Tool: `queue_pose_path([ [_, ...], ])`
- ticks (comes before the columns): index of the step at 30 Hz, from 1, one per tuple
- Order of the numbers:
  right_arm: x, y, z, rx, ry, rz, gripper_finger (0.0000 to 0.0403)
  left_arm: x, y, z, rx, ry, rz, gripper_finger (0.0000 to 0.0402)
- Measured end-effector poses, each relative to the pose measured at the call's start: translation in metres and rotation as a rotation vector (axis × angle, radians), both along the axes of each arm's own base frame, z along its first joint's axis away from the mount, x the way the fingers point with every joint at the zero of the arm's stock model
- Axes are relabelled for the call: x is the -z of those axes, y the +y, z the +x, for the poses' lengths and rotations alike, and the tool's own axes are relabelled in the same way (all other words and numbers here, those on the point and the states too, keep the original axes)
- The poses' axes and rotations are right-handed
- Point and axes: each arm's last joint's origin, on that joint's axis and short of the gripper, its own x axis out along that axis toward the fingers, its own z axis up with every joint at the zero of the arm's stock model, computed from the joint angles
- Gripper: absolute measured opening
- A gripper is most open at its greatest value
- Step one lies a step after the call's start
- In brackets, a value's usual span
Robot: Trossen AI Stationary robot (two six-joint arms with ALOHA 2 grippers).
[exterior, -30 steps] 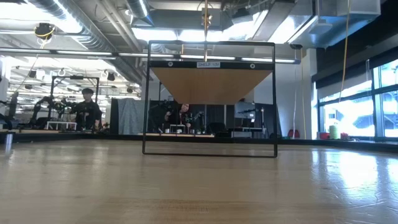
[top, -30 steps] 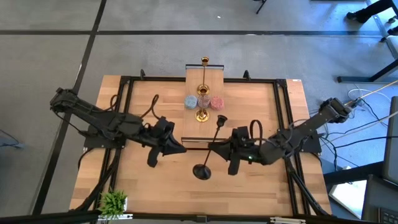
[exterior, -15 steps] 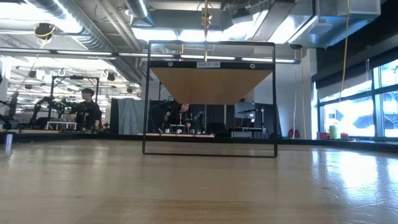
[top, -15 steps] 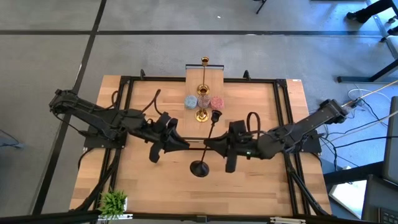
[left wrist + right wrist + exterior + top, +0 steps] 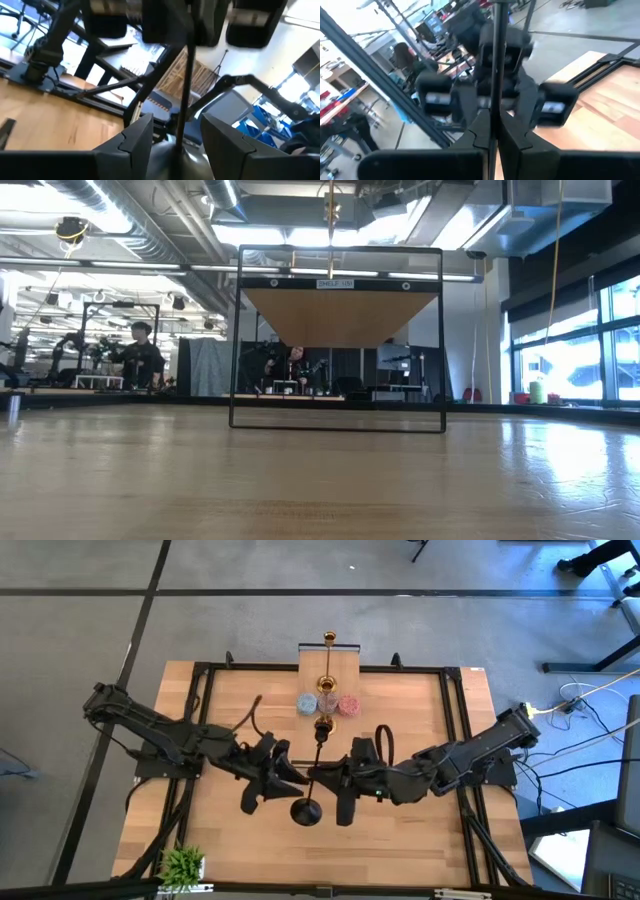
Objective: Pick & Place candle stick holders
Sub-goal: Put the black candle holder on the shelf
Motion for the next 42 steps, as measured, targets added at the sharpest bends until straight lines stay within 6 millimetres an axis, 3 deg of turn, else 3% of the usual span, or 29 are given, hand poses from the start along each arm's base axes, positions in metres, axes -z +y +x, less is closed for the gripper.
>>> queue_pose_path([
  [11,0.004,-0.008,0.003,0.033,0.033,0.034,0.0014,0.012,-0.016,0.016,-0.055,-0.032,0.029,0.0161],
  [23,0.009,-0.009,0.003,0.036,0.072,0.044,0.0014,0.014,-0.004,0.024,-0.102,-0.035,0.029,0.0147],
  [29,0.010,-0.010,0.002,0.037,0.087,0.046,0.0014,0.014,0.001,0.026,-0.092,-0.035,0.022,0.0112],
  [36,0.012,-0.010,0.002,0.036,0.103,0.038,0.0014,0.014,0.002,0.027,-0.050,-0.034,0.022,0.0016],
  [42,0.012,-0.010,0.002,0.034,0.105,0.026,0.0029,0.014,0.000,0.026,-0.072,-0.035,0.013,0.0012],
])
